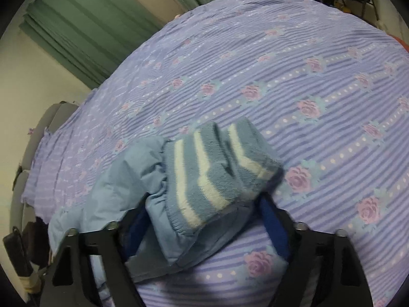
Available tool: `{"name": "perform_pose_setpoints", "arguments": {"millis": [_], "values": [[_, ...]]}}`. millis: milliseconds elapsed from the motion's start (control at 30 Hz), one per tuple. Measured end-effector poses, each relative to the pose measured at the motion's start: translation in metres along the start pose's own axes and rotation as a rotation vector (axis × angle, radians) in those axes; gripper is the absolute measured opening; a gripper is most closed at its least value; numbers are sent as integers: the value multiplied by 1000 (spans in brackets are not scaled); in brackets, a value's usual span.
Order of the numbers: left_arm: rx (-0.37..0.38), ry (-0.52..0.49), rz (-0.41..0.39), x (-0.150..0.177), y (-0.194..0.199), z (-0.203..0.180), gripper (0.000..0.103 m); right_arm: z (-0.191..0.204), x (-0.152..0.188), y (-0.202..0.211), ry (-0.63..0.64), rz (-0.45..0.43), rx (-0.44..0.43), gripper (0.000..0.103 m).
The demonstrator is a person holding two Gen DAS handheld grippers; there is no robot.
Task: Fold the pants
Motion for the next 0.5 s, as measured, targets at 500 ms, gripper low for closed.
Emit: {"name": "perform_pose_setpoints", "arguments": {"millis": [500], "values": [[55, 46, 85, -12, 1, -3, 4, 115, -9, 97, 412, -142, 269, 39]]}}
Point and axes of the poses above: each gripper's, at about its wrist camera, not at the fingertips, and y roughly against the way its jaws point, z to its left, x to its underside, the point moved 8 cm from there along -y, roughly the way its jaws point, and after that the axes turned 5 degrees about y, right-handed, at the moved point
